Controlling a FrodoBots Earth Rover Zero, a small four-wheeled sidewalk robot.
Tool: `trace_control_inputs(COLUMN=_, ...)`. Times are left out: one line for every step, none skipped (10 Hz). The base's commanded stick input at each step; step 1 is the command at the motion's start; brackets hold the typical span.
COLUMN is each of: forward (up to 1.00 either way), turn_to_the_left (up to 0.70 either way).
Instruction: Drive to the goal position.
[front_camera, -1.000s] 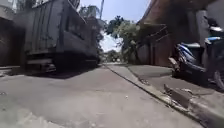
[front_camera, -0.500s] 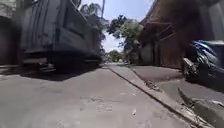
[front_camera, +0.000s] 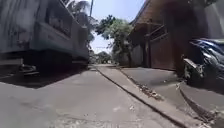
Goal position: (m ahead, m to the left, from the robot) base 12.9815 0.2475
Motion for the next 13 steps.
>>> trace_control_inputs(forward=1.00, turn_to_the_left=0.00)
trace_control_inputs(forward=1.00, turn_to_the_left=0.00)
trace_control_inputs(forward=1.00, turn_to_the_left=0.00)
trace_control_inputs(forward=1.00, turn_to_the_left=0.00)
trace_control_inputs(forward=1.00, turn_to_the_left=0.00)
trace_control_inputs(forward=1.00, turn_to_the_left=0.00)
trace_control_inputs(forward=1.00, turn_to_the_left=0.00)
trace_control_inputs(forward=1.00, turn_to_the_left=0.00)
trace_control_inputs(forward=1.00, turn_to_the_left=-0.02)
trace_control_inputs(forward=1.00, turn_to_the_left=-0.31)
trace_control_inputs(forward=1.00, turn_to_the_left=-0.40)
trace_control_inputs(forward=1.00, turn_to_the_left=-0.40)
trace_control_inputs(forward=1.00, turn_to_the_left=-0.40)
